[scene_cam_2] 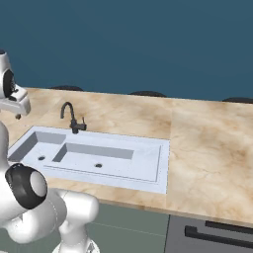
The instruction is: Dump the broccoli from the pot into the sink. Then turn on the water and wash the broccoli. Then turn off the water and put the broccoli back in the pot.
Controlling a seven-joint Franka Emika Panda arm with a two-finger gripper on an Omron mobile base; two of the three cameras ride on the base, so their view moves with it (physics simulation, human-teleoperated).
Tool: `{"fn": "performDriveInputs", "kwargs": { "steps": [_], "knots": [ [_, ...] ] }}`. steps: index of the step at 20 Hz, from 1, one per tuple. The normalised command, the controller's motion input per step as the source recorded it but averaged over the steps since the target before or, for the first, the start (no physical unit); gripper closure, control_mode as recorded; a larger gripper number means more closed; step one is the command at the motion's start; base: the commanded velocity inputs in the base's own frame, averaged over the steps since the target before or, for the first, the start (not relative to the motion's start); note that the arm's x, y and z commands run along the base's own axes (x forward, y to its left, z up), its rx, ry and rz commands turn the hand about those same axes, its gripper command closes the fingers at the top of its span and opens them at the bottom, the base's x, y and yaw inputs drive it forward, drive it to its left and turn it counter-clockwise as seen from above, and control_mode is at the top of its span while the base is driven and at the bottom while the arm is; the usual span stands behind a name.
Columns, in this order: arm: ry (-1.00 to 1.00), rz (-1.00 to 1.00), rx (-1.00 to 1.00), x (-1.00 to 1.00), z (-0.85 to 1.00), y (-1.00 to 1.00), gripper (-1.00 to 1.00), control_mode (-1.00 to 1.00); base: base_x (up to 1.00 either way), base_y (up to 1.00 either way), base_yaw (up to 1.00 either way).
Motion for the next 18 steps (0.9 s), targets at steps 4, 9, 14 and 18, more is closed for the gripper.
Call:
{"fn": "performDriveInputs", "kwargs": {
  "steps": [4,9,14,18],
  "knots": [
    [0.01,0.02,0.00,0.00,0.00,0.69,-1.00,-1.00,0.00,0.00,0.00],
    [0.00,0.04,0.00,0.00,0.00,0.67,-1.00,-1.00,0.00,0.00,0.00],
    [0.00,0.03,0.00,0.00,-0.11,0.62,-1.00,-1.00,0.00,0.00,0.00],
    [0.00,0.02,0.00,0.01,-0.30,0.51,-1.00,-1.00,0.00,0.00,0.00]
  ]
}}
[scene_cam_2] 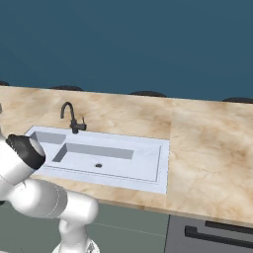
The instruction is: Dump the broccoli from the pot into the sink. Then turn on the water and wash the broccoli. Then turn off the water and put the broccoli back in the pot.
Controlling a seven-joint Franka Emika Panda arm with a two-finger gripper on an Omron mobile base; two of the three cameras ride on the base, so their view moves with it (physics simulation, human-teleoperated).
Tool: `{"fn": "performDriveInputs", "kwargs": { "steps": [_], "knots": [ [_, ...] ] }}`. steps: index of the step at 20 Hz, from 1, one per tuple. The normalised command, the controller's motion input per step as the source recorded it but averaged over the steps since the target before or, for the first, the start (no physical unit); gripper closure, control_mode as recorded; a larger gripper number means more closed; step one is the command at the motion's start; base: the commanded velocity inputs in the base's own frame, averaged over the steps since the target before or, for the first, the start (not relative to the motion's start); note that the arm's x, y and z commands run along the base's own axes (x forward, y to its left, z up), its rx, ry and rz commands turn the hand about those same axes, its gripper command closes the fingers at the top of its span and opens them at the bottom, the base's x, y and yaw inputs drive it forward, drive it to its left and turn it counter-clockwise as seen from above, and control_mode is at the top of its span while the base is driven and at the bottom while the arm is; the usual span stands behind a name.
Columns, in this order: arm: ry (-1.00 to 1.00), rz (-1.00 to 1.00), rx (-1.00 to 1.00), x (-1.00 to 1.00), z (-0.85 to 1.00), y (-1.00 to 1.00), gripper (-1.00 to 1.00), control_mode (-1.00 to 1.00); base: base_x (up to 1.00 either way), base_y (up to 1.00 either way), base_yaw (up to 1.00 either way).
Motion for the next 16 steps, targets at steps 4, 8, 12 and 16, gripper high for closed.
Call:
{"fn": "performDriveInputs", "kwargs": {
  "steps": [4,8,12,16],
  "knots": [
    [0.00,0.02,0.00,0.09,-0.39,0.51,-1.00,-1.00,0.00,0.00,0.00],
    [0.00,0.00,0.00,0.14,-0.35,0.51,-1.00,-1.00,0.00,0.00,0.00],
    [0.00,0.00,0.00,0.28,-0.29,0.33,-1.00,-1.00,0.00,0.00,0.00],
    [0.00,0.00,0.00,0.31,-0.20,0.28,-1.00,-1.00,0.00,0.00,0.00]
  ]
}}
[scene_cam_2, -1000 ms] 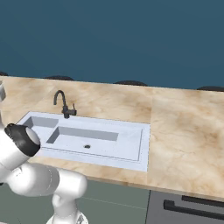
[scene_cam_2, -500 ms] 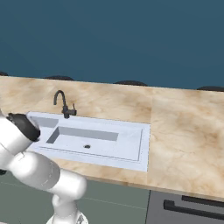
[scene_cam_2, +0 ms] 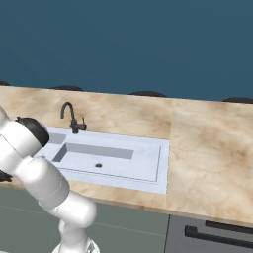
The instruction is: Dump the broccoli from the pot into the sink. Then turn on the water and wash the broccoli. Then turn off the water and put the broccoli back in the pot.
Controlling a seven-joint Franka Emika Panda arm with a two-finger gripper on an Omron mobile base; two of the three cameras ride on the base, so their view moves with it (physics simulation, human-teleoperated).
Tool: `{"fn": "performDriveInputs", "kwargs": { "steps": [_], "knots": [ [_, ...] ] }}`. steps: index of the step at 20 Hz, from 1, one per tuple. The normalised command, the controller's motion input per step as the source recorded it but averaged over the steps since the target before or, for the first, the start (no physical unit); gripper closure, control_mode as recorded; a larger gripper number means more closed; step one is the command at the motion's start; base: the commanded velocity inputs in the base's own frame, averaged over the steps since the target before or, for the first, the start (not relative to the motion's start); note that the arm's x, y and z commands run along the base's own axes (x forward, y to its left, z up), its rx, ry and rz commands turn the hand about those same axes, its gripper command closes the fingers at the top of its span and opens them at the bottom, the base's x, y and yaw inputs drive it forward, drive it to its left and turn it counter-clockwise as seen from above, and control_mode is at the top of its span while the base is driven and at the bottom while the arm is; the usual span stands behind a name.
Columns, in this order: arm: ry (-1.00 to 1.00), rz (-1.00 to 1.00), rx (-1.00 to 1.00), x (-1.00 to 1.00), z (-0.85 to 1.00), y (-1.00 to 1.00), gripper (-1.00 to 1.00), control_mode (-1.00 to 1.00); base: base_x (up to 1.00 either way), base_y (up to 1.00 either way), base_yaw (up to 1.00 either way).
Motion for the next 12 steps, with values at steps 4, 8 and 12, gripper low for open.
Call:
{"fn": "performDriveInputs", "kwargs": {
  "steps": [4,8,12],
  "knots": [
    [0.00,0.00,0.00,0.30,-0.18,0.30,-1.00,-1.00,0.00,0.00,0.00],
    [0.00,0.00,0.00,0.28,-0.14,0.28,-1.00,-1.00,0.00,0.00,0.00],
    [0.00,0.00,0.00,0.28,-0.10,0.25,-1.00,-1.00,0.00,0.00,0.00]
  ]
}}
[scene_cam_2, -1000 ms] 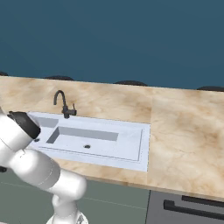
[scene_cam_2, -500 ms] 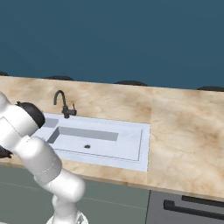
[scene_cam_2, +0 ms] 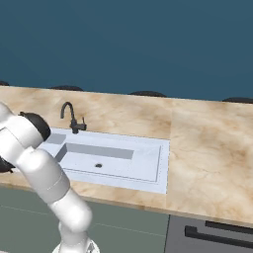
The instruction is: Dump the broccoli from the pot into the sink. Then turn on the water and wash the broccoli. Then turn off the water and put the broccoli back in the pot.
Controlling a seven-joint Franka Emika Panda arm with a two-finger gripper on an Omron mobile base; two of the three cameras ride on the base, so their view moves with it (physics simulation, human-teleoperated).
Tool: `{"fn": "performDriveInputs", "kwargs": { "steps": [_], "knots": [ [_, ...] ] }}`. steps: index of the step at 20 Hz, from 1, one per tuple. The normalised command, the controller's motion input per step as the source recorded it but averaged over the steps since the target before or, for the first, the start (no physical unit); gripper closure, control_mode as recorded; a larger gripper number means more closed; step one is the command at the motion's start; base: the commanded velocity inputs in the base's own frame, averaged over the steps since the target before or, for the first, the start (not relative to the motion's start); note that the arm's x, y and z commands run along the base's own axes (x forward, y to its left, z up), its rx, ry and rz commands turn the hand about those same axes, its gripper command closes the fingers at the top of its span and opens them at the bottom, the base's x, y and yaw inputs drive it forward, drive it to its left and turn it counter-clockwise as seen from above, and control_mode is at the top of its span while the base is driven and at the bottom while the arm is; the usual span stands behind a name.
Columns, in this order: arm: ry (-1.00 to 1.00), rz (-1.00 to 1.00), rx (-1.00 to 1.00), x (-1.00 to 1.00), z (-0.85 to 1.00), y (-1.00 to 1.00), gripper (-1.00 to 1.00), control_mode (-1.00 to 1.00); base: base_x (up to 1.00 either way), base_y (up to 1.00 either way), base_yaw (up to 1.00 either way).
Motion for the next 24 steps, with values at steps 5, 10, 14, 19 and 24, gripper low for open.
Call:
{"fn": "performDriveInputs", "kwargs": {
  "steps": [5,10,14,19,24],
  "knots": [
    [-0.01,0.00,0.00,0.25,-0.03,0.18,-1.00,-1.00,0.00,0.00,0.00],
    [-0.01,0.00,0.00,0.22,0.00,0.20,-1.00,-1.00,0.00,0.00,0.00],
    [0.00,0.00,-0.01,0.20,-0.09,0.22,-1.00,-1.00,0.00,0.00,0.00],
    [-0.01,0.00,-0.04,0.03,-0.13,0.14,-1.00,-1.00,0.00,0.00,0.00],
    [-0.05,0.00,-0.05,0.06,-0.17,0.16,-1.00,-1.00,0.00,0.00,0.00]
  ]
}}
